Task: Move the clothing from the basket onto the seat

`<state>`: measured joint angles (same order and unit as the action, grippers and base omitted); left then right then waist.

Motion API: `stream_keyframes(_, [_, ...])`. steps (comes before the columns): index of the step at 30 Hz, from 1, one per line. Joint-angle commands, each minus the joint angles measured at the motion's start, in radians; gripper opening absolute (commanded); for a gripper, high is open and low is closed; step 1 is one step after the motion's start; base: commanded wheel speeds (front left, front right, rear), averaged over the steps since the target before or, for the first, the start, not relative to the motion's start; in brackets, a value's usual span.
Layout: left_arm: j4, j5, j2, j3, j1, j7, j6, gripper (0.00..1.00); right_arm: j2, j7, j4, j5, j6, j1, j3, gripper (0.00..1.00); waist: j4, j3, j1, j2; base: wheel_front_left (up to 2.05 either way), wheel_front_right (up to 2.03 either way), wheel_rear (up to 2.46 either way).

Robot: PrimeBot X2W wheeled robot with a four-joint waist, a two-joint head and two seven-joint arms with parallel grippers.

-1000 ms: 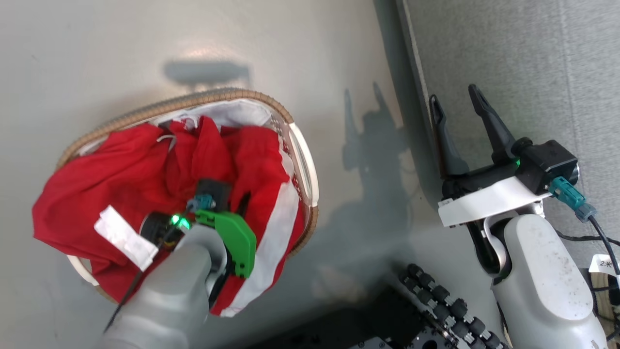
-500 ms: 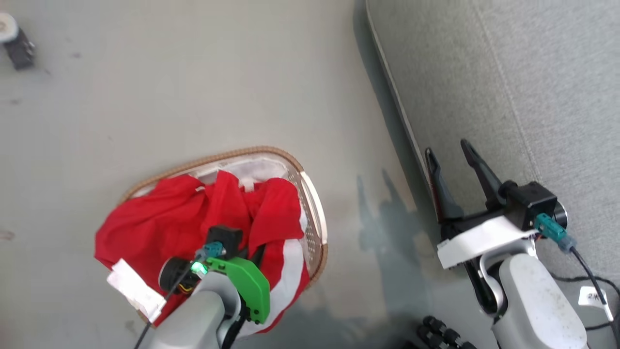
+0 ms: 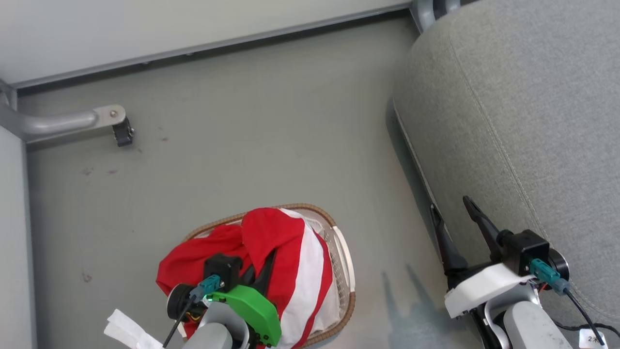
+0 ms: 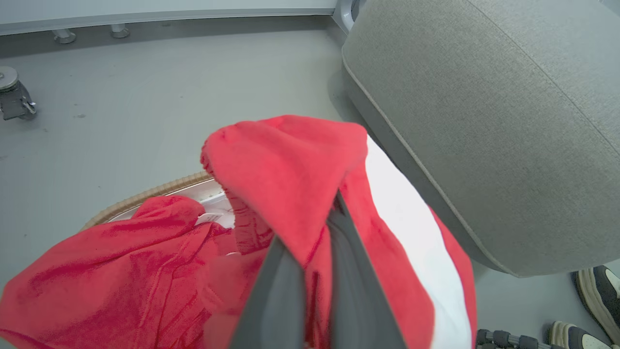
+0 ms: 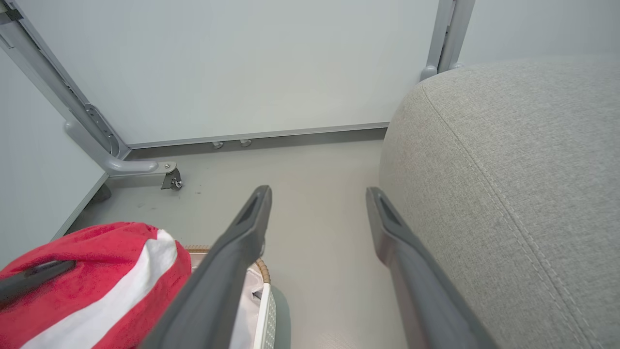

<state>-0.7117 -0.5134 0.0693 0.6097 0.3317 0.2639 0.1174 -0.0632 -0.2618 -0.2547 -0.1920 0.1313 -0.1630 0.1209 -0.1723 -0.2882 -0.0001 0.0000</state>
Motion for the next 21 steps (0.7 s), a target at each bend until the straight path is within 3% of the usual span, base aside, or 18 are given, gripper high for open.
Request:
stream_keyframes(1, [0.025,0.019,-0.005,-0.033,-0.029,0.001,0.005,0.0,-0.006,-0.005,-0.006,0.007,-0.001,0.028,-0.005,1.0,0.08,0.123,0.0001,0.0,0.0,0.0,0.0])
stream_keyframes(9, [0.178,0.104,-0.017,-0.143,-0.074,0.001,0.014,0.0,-0.005,-0.005,-0.02,0.006,-0.001,0.093,0.002,1.0,0.105,0.214,0.0001,0.0,0.0,0.0,0.0])
stream_keyframes(21, [0.405,0.105,-0.018,-0.175,-0.04,0.001,0.014,0.0,-0.004,-0.005,-0.032,0.006,-0.001,0.158,0.054,1.0,0.13,0.276,0.0001,0.0,0.0,0.0,0.0])
